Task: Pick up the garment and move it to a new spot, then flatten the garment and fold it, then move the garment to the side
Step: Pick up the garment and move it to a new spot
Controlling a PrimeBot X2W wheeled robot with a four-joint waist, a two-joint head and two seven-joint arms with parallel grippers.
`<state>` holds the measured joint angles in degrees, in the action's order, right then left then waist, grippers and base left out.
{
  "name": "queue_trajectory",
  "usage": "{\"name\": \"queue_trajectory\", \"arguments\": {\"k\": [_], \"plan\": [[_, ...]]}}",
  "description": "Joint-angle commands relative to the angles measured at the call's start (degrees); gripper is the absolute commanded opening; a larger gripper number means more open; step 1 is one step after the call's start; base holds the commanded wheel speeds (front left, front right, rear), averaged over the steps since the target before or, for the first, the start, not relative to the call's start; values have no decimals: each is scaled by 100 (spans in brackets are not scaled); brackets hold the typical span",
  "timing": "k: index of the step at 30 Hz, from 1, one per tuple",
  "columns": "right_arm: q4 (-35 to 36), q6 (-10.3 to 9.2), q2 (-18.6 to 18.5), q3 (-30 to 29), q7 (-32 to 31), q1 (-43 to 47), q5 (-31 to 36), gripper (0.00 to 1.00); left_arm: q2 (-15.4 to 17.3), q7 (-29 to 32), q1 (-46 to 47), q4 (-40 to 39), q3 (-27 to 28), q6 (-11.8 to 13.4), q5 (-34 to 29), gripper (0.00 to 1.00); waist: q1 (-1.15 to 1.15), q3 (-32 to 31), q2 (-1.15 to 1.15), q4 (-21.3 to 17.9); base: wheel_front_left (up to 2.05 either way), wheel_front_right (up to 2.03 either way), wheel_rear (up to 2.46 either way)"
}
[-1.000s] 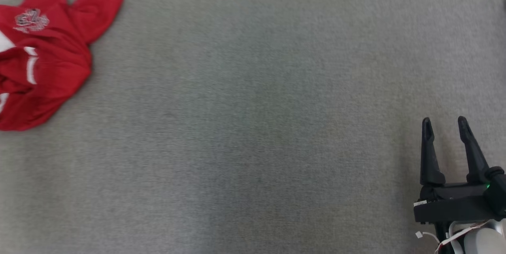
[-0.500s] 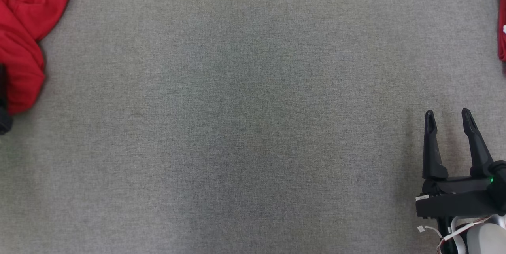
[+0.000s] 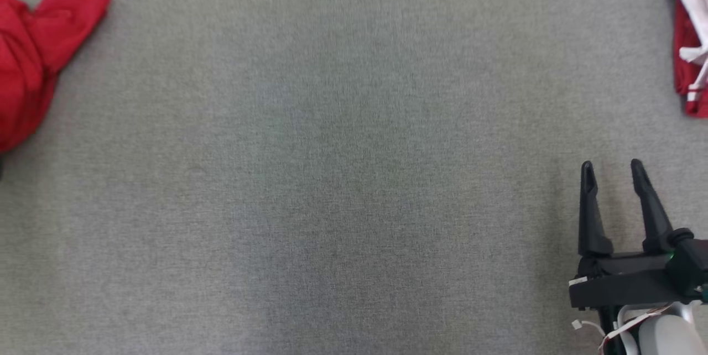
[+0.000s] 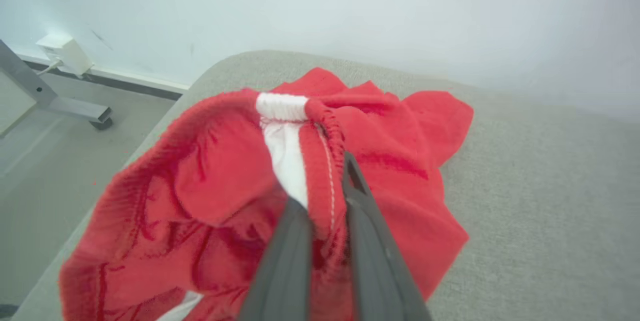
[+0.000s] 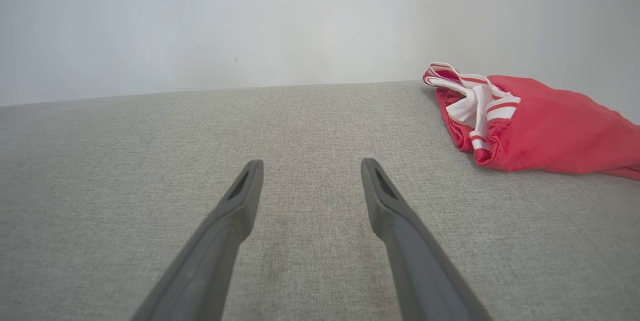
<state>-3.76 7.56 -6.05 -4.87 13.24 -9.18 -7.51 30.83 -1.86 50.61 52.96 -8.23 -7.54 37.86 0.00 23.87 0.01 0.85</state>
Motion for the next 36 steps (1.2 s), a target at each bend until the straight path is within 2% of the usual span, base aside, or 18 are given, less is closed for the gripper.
{"name": "queue_trajectory", "arguments": {"k": [1,9,16,20,27,32,36], "plan": [[-67,-17,46,35,53,59,-55,100,95,-237,120,-101,-89,15,-47,0,0,-299,-1,27,0,0,0],[-484,-17,161,132,159,129,-234,100,243,-669,559,-790,-463,15,-201,0,0,-963,-1,-98,0,0,0],[-716,-17,249,146,191,237,-378,100,162,-434,883,-1769,-719,33,-331,0,0,-1301,-1,-451,0,0,0],[-703,-17,292,142,196,278,-476,100,31,-172,1024,-2506,-865,89,-338,0,0,-1433,-1,-785,0,0,0],[-645,-17,319,100,190,426,-574,100,-492,278,911,-3748,-1254,323,-298,0,0,-1565,-1,-1471,0,0,0],[-644,-16,319,-8,188,526,-653,100,-877,303,544,-4347,-1469,590,-287,0,0,-1626,-1,-1698,0,0,0],[-642,-17,320,-110,188,618,-681,100,-1120,308,23,-4777,-1655,825,-238,0,0,-1684,-1,-1722,0,0,0]]}}
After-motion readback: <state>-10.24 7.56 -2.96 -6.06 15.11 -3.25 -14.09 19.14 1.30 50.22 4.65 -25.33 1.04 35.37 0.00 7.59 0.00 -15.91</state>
